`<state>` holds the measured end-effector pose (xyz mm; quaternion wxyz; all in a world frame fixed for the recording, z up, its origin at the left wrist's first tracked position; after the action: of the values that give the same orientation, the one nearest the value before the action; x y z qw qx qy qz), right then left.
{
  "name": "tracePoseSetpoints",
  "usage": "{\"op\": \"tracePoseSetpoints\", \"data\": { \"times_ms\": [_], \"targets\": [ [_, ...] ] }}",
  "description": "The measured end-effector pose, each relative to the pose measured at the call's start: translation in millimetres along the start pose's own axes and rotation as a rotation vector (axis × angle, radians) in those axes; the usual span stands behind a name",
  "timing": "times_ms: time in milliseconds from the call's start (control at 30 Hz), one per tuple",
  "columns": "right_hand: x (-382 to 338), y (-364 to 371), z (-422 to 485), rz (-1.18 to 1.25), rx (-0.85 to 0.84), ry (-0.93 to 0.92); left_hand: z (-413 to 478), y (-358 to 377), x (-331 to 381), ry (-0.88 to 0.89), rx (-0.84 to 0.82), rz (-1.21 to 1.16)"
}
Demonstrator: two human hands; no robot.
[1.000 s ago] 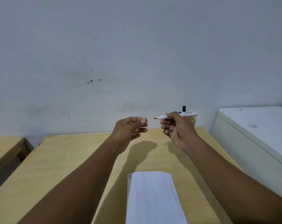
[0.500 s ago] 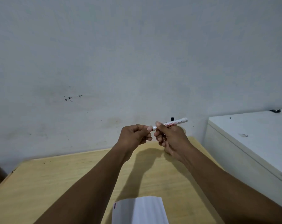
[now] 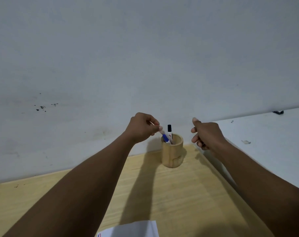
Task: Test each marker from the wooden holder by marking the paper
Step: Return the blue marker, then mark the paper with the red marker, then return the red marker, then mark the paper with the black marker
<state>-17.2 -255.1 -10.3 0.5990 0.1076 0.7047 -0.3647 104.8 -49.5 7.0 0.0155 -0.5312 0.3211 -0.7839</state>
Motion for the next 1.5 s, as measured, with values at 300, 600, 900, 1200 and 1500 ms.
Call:
{"op": "tracePoseSetpoints", "data": {
  "times_ms": [300, 600, 900, 1200, 1500],
  "targets": [
    [12, 20, 9, -0.034, -0.029, -0.069, 34, 39, 3, -0.01, -0.066, 0.17],
    [13, 21, 3, -0.022, -0.055, -0.078, 48, 52, -4, -0.047, -0.134, 0.24],
    [-3, 13, -24, -0.013, -0.072, -0.105, 30, 49, 12, 0.042, -0.05, 0.248],
    [-46, 65, -81, 0.478, -0.534, 0.206, -40, -43, 58, 0.157, 0.237, -0.062],
    [-60, 160, -156, 1.106, -0.561, 0.369, -156, -106, 5, 0.013, 0.273, -0.165]
  ]
}}
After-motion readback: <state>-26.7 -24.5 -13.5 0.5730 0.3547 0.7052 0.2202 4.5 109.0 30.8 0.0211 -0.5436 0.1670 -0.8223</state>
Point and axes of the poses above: each hand's wrist, its own z-axis towards the middle knuckle, its own y-axis out of the palm, x = y × z, the point moved 2 cm from there along z, towards the middle knuckle, and after that the axes turned 5 degrees about -z, right-handed, at the moved point
